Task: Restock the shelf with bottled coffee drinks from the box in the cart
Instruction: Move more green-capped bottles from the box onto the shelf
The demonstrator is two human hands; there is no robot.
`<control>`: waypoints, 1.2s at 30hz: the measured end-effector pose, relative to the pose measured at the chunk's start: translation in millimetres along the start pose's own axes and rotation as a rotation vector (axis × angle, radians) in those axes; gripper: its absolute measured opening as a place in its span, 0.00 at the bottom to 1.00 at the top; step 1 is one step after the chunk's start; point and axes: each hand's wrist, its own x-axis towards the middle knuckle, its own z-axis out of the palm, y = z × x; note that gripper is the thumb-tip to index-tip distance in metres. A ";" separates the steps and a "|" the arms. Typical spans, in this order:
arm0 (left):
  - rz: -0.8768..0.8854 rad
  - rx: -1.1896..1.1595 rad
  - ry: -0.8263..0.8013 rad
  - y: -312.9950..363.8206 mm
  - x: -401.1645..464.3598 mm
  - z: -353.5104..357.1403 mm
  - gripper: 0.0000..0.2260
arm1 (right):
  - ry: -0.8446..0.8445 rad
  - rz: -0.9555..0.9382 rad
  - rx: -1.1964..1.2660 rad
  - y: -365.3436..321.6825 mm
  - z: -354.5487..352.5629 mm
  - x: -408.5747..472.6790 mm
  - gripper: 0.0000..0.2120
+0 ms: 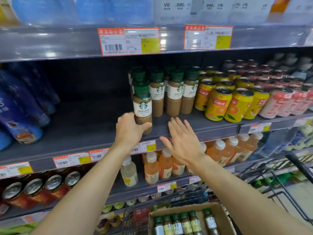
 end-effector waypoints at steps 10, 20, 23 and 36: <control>-0.051 0.000 0.013 12.1 30.9 17.3 0.20 | -0.001 0.023 0.005 1.2 0.1 4.0 0.34; -0.093 0.002 -0.024 8.5 50.3 20.4 0.23 | 0.004 0.026 -0.015 2.0 -0.8 5.4 0.35; -0.108 -0.003 -0.033 9.6 54.9 18.8 0.23 | 0.003 0.031 -0.014 1.0 0.0 5.4 0.35; -0.161 0.012 -0.046 14.2 72.6 17.8 0.26 | -0.003 0.038 0.002 0.1 -0.7 5.4 0.35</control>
